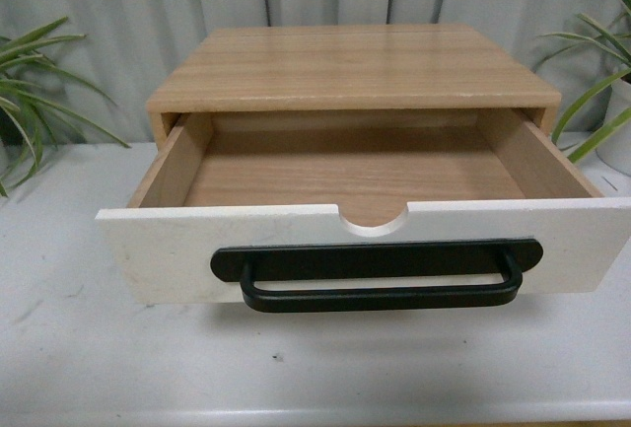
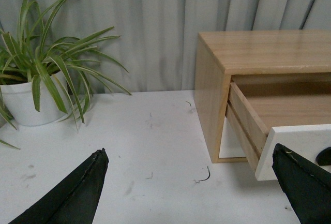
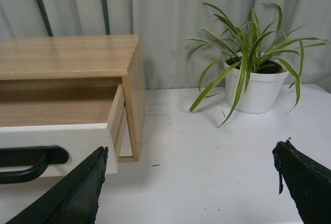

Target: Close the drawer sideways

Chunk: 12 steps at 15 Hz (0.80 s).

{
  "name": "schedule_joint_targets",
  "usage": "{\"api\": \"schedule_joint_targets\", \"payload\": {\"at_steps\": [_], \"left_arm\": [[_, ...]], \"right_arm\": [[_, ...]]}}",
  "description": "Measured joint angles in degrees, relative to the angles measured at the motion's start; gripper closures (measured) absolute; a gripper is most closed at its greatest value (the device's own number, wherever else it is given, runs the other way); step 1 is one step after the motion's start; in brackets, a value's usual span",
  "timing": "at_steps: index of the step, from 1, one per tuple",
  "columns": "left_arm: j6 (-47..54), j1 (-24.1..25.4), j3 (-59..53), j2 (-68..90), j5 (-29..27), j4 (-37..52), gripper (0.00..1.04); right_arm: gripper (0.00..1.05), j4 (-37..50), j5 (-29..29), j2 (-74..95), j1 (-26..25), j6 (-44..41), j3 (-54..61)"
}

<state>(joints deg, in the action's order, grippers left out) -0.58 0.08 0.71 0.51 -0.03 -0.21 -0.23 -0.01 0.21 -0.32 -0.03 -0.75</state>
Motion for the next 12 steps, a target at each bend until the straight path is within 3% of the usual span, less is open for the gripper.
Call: {"api": "schedule_joint_targets", "payload": {"at_steps": [12], "left_arm": [[0.00,0.00,0.00,0.00,0.00,0.00,0.07]], "right_arm": [[0.06,0.00,0.00,0.00,0.00,0.00,0.00]]}}
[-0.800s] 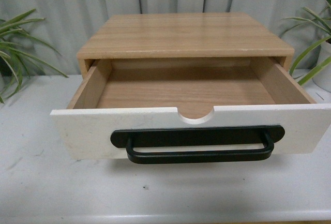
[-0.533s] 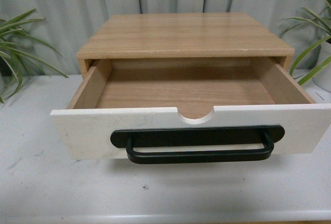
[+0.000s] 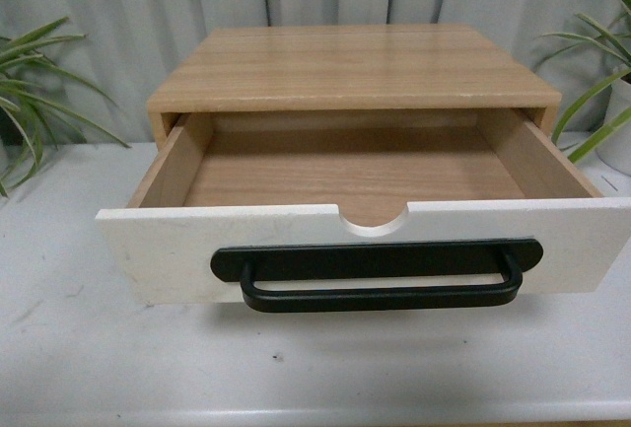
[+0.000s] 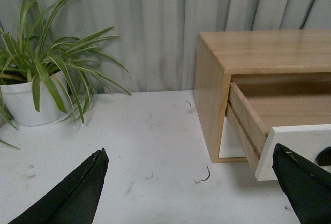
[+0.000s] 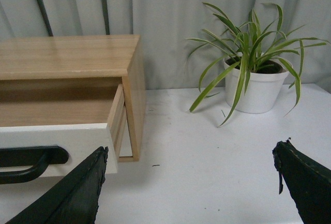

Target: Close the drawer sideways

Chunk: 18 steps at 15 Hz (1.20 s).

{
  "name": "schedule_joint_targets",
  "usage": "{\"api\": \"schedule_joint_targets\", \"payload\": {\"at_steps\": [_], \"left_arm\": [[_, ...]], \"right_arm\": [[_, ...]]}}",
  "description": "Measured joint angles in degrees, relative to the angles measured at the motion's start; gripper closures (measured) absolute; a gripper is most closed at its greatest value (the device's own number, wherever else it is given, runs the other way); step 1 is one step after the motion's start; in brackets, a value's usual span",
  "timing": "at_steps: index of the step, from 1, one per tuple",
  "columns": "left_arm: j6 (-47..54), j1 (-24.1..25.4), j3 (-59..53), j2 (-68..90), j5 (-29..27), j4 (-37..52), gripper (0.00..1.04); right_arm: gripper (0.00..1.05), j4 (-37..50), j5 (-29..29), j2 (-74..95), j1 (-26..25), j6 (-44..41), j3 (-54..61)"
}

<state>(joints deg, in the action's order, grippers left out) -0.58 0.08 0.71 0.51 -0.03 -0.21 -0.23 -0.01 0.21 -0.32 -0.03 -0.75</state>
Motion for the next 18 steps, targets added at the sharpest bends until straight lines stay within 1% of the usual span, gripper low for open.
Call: {"api": "schedule_joint_targets", "payload": {"at_steps": [18], "left_arm": [[0.00,0.00,0.00,0.00,0.00,0.00,0.07]], "right_arm": [[0.06,0.00,0.00,0.00,0.00,0.00,0.00]]}}
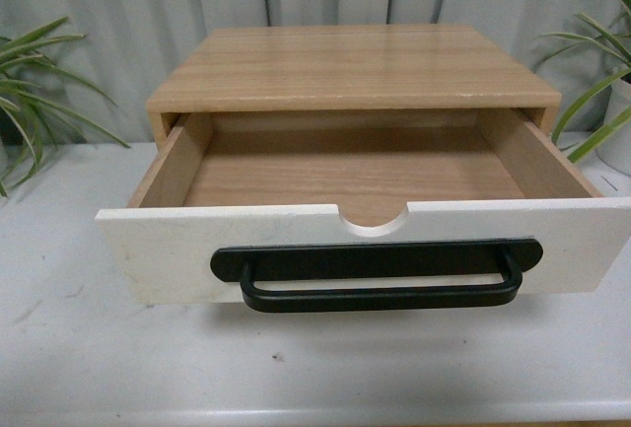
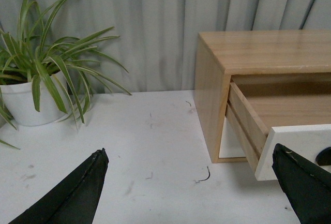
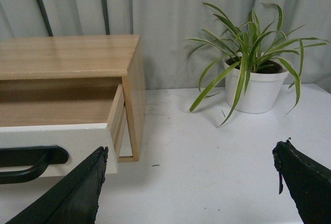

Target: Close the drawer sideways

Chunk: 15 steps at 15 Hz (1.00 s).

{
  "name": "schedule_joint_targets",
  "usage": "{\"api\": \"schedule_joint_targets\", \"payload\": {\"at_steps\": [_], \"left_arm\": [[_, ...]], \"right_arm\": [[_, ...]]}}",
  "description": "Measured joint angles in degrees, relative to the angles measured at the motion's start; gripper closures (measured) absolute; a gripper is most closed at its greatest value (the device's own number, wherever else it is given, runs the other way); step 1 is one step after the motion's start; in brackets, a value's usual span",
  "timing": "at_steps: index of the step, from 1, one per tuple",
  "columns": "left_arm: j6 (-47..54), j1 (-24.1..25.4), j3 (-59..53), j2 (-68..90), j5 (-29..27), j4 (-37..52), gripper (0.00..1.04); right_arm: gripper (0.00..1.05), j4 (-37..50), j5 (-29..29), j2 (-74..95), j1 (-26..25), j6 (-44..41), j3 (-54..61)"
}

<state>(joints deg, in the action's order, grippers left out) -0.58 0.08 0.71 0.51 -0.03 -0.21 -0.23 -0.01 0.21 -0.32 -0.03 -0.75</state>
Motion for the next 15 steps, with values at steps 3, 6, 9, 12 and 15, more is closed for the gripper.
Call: {"api": "schedule_joint_targets", "payload": {"at_steps": [3,6,9,12,15], "left_arm": [[0.00,0.00,0.00,0.00,0.00,0.00,0.07],[-0.02,0.00,0.00,0.00,0.00,0.00,0.07],[0.00,0.00,0.00,0.00,0.00,0.00,0.07],[-0.02,0.00,0.00,0.00,0.00,0.00,0.07],[0.00,0.00,0.00,0.00,0.00,0.00,0.07]], "right_arm": [[0.06,0.00,0.00,0.00,0.00,0.00,0.00],[0.06,0.00,0.00,0.00,0.00,0.00,0.00],[0.06,0.00,0.00,0.00,0.00,0.00,0.00],[0.06,0.00,0.00,0.00,0.00,0.00,0.00],[0.06,0.00,0.00,0.00,0.00,0.00,0.00]]}}
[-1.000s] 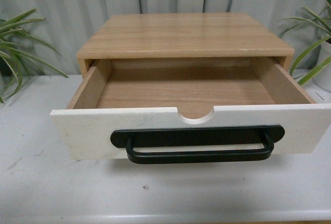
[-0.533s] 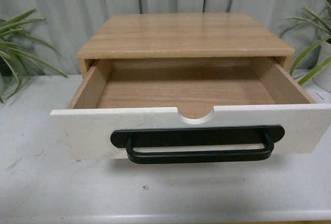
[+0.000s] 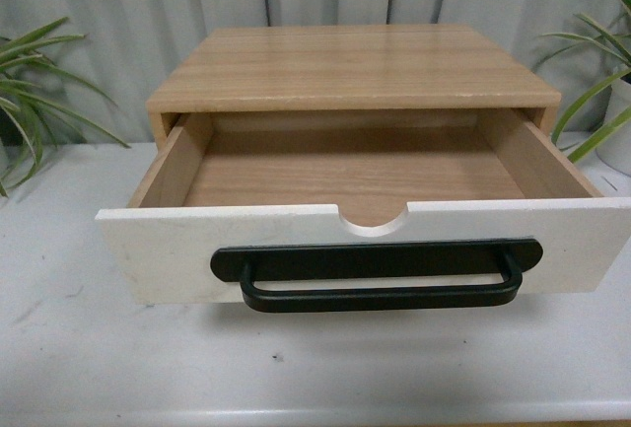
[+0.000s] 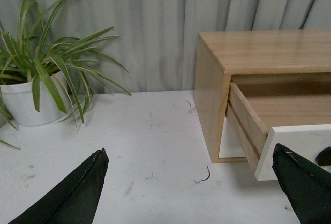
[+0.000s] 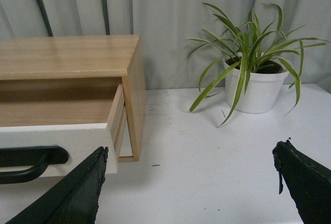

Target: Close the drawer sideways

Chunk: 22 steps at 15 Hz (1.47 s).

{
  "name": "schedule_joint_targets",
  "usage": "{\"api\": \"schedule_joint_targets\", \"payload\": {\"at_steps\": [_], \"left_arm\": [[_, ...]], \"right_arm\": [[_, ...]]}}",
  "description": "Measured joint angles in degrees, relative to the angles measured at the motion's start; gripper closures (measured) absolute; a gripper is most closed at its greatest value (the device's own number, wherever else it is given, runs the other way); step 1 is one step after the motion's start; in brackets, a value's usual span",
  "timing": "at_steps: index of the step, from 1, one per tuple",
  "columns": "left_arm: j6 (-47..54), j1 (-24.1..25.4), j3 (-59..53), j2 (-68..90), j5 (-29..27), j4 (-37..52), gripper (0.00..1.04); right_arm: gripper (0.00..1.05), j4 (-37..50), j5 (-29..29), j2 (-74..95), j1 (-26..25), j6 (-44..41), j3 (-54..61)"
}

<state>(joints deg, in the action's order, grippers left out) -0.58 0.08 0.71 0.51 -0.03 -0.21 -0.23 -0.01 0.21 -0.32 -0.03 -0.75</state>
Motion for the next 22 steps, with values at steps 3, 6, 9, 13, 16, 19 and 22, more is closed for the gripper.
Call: {"api": "schedule_joint_targets", "payload": {"at_steps": [3,6,9,13,16,19,22], "left_arm": [[0.00,0.00,0.00,0.00,0.00,0.00,0.07],[0.00,0.00,0.00,0.00,0.00,0.00,0.07],[0.00,0.00,0.00,0.00,0.00,0.00,0.07],[-6.14,-4.94,2.75,4.15,-10.73,-8.13,0.07],[-23.34,-8.70,8.20,12.11,-27.61,-5.51,0.07],[-17.42,-12.26,9.77,17.53,-24.81,3.72,0.07],[4.33,-21.44,10.82,23.74,-27.74,4.68,0.07]], "right_arm": [[0.06,0.00,0.00,0.00,0.00,0.00,0.00],[0.06,0.00,0.00,0.00,0.00,0.00,0.00],[0.06,0.00,0.00,0.00,0.00,0.00,0.00],[0.06,-2.80,8.52,2.93,-3.26,4.33,-1.01],[0.06,11.89,22.62,20.65,-7.06,17.18,-4.52],[0.06,16.66,18.93,31.06,-2.23,10.10,-9.09],[0.06,20.87,12.61,32.98,4.72,-16.50,-9.62]]}}
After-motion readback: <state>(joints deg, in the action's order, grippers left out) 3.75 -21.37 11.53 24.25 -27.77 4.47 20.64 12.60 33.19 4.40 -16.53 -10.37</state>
